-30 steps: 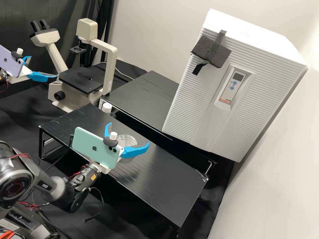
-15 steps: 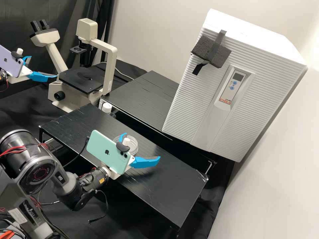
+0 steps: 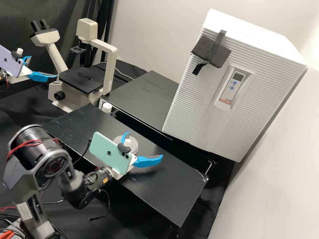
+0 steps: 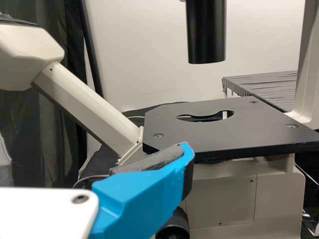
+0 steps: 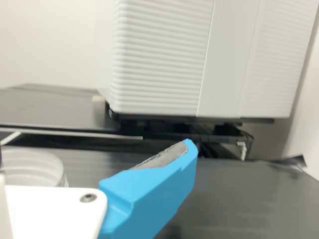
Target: Close the petri dish lid.
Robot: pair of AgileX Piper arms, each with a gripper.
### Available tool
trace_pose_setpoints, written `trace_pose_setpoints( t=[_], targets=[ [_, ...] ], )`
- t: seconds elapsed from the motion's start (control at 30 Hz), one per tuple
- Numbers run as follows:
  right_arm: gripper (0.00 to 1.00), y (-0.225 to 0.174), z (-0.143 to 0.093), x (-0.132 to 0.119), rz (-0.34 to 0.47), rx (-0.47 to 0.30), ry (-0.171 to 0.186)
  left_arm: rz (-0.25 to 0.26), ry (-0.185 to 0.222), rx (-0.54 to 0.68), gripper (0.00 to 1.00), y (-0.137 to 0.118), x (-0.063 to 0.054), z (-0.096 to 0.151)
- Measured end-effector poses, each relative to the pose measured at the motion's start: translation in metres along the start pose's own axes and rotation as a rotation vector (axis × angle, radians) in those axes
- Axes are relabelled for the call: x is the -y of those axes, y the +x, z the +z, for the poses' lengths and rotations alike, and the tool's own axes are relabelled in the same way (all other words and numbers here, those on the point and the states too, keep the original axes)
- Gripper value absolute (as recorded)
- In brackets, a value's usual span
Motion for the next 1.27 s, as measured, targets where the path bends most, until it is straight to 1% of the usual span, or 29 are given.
trace_pose_setpoints(
  t=[0.23,0.4,0.57,0.7,0.9,1.07,1.17,1.27],
  targets=[
    [1.00,0.006,0.010,-0.005,0.033,0.035,0.000,0.000,0.000,0.000,1.00,0.000,0.000,0.000],
    [1.00,0.004,0.006,-0.010,0.058,0.019,0.006,0.000,0.000,0.000,1.00,0.000,0.000,0.000],
    [1.00,-0.002,0.003,-0.012,0.058,0.020,0.008,0.000,0.000,0.000,1.00,0.000,0.000,0.000],
    [1.00,-0.008,-0.001,-0.015,0.069,0.007,0.006,0.000,0.000,0.000,1.00,0.000,0.000,0.000],
    [1.00,-0.017,-0.013,-0.011,0.052,-0.054,0.008,0.000,0.000,0.000,1.00,0.000,0.000,0.000],
    [1.00,-0.020,-0.017,-0.011,0.049,-0.074,0.006,0.000,0.000,0.000,1.00,0.000,0.000,0.000],
    [1.00,-0.021,-0.018,-0.014,0.057,-0.082,0.027,0.000,0.000,0.000,1.00,0.000,0.000,0.000],
    [1.00,-0.024,-0.017,-0.017,0.058,-0.092,0.098,0.000,0.000,0.000,1.00,0.000,0.000,0.000]
  ],
)
